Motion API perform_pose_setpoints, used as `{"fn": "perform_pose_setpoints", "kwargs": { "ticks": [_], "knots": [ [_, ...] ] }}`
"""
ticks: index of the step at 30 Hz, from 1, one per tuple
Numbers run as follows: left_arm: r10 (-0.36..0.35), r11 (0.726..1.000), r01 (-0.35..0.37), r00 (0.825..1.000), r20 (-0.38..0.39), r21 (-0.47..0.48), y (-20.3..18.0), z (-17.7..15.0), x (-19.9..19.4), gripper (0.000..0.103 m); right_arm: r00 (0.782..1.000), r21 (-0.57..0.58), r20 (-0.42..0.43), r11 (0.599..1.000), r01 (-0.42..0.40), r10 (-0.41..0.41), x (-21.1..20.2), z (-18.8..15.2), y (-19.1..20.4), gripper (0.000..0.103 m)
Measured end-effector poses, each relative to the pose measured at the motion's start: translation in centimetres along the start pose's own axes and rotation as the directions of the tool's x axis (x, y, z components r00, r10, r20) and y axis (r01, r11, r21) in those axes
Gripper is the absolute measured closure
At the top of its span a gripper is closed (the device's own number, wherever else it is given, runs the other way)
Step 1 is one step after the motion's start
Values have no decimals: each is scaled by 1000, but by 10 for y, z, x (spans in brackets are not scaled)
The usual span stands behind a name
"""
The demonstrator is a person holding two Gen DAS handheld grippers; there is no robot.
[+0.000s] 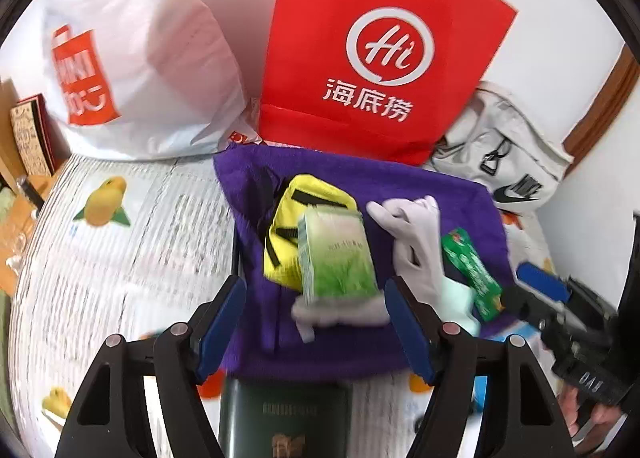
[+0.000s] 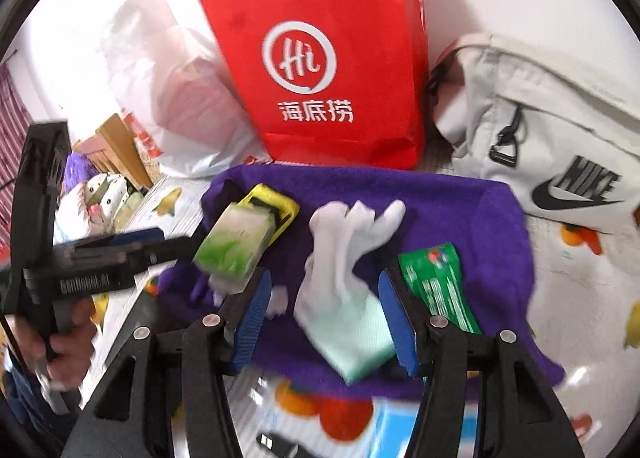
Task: Organize soft objects
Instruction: 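Open both tools to drop the pack and glove onto the towel, then grasp the white sponge with the right tool while the left tool grasps the mesh bag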
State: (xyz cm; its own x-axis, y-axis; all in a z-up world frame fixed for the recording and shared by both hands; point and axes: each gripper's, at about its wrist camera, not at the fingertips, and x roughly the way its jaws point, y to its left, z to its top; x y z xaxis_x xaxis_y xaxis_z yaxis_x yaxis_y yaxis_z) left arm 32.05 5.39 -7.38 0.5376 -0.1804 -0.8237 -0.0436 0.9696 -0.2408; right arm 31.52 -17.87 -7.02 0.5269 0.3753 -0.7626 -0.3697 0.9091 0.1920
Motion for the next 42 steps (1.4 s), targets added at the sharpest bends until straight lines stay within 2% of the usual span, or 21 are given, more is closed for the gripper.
{"fn": "perform_pose_setpoints", "kwargs": {
  "ticks": [2,9,13,18,28,34,35,36,42],
  "knots": [
    [13,1000,-13,1000,11,-2,1,-8,-11,33,1000,-4,19,1000,18,-18,-18,-19,5,47],
    [-7,1000,7,1000,17,13,-2,-43,-46,33,998,29,-13,998,58,-57,-61,-97,29,47],
    [-22,1000,22,999,30,14,-2,-63,-62,32,999,59,-18,997,52,-51,-81,-134,40,47],
    [-35,999,35,999,9,37,-4,-89,-70,32,996,93,-9,991,94,-94,-93,-175,47,47],
    [-10,998,11,1000,-13,67,12,-133,-83,32,980,175,-37,964,200,-197,-64,-202,45,47],
    [-10,998,14,998,-59,61,25,-159,-80,32,977,241,-35,947,211,-209,-44,-207,45,47],
    [-5,998,10,998,-64,63,26,-162,-79,32,976,244,-32,945,217,-216,-42,-208,46,48],
    [-5,998,10,998,-69,67,27,-165,-79,32,975,243,-29,945,220,-219,-42,-209,47,54],
    [-23,993,34,995,-94,112,21,-182,-72,32,976,183,3,960,214,-218,-63,-218,64,54]
  ]
}}
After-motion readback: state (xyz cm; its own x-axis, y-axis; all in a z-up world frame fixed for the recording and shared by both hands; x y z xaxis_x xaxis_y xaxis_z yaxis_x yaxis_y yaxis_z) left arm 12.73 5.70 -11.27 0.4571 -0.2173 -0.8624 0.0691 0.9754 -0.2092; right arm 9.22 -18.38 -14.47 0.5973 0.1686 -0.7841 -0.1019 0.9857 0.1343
